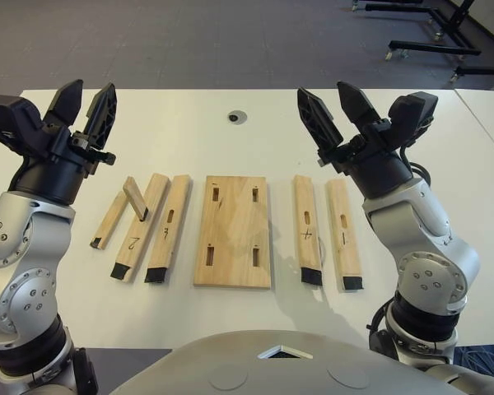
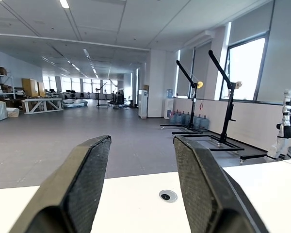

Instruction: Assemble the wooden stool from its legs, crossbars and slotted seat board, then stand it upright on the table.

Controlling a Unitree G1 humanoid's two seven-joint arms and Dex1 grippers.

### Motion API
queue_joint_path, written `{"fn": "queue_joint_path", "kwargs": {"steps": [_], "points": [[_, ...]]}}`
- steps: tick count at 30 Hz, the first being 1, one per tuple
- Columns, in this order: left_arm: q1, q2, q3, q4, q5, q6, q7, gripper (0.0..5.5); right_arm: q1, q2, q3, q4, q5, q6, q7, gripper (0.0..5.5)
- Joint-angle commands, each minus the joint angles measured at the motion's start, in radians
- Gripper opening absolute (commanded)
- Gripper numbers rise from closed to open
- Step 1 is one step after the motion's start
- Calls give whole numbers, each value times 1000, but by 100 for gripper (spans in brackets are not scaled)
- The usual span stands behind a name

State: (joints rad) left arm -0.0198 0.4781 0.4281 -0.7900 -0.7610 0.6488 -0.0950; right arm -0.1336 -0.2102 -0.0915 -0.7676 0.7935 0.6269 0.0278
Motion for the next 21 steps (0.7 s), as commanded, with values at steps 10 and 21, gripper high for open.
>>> {"fn": "queue_joint_path", "kwargs": {"steps": [10,21], "points": [[135,36,-31,283,320,-160,-46,235,23,55,26,141,-174,-235,85,451],[367,160,-45,415,408,-174,-347,312,67,53,36,126,-197,-236,99,451]]}}
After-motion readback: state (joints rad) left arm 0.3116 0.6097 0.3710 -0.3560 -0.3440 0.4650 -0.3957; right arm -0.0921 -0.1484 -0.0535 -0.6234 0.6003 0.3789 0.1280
